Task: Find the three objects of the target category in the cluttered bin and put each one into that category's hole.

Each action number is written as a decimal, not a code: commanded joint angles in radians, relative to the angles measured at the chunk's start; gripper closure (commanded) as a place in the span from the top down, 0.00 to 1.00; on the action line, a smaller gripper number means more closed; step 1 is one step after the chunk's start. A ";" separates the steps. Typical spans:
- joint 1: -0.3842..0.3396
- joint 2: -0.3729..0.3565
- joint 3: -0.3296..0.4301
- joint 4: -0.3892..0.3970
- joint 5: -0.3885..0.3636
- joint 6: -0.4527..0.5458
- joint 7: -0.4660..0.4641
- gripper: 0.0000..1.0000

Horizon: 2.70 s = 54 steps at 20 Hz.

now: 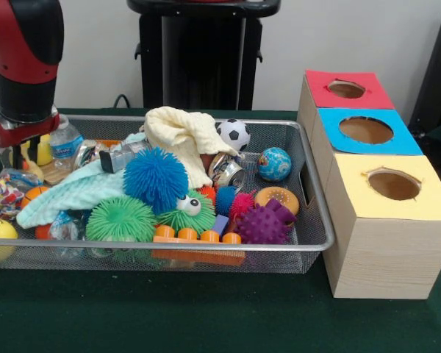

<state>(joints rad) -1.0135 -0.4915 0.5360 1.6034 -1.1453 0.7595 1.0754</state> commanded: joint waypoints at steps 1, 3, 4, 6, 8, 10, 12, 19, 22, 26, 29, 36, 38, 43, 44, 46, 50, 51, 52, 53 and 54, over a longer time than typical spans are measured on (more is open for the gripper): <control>-0.033 0.084 -0.071 -0.067 -0.034 0.075 -0.269 0.00; -0.026 0.086 -0.072 -0.072 -0.034 0.080 -0.267 0.00; -0.024 0.085 -0.074 -0.074 -0.036 0.080 -0.265 0.00; -0.019 0.086 -0.075 -0.077 -0.037 0.079 -0.260 0.00; -0.016 0.081 -0.075 -0.077 -0.036 0.078 -0.254 0.00; -0.014 0.050 -0.071 -0.061 -0.036 0.062 -0.242 0.00; -0.025 -0.011 -0.059 -0.029 -0.010 0.080 -0.277 0.00; -0.104 -0.288 0.033 0.169 0.178 0.095 -0.353 0.00; -0.153 -0.389 0.103 0.252 0.296 0.113 -0.375 0.00; -0.188 -0.460 0.176 0.328 0.390 0.090 -0.338 0.00; -0.199 -0.494 0.227 0.377 0.458 0.072 -0.284 0.00; -0.221 -0.572 0.337 0.475 0.647 0.024 -0.150 0.00; -0.216 -0.600 0.352 0.498 0.686 0.015 -0.119 0.00; -0.158 -0.673 0.339 0.552 0.732 0.015 -0.041 0.00; -0.139 -0.688 0.333 0.559 0.745 0.015 -0.016 0.00; -0.112 -0.709 0.321 0.570 0.768 0.017 0.009 0.00; -0.049 -0.747 0.289 0.582 0.817 0.021 0.049 0.00; -0.035 -0.749 0.279 0.580 0.821 0.021 0.058 0.00; -0.021 -0.766 0.272 0.590 0.840 0.021 0.067 0.00; -0.010 -0.777 0.267 0.597 0.854 0.016 0.073 0.00; 0.000 -0.787 0.262 0.605 0.867 0.012 0.079 0.00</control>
<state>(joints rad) -1.0687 -1.1954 0.7927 2.1000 -0.3659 0.7618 1.0660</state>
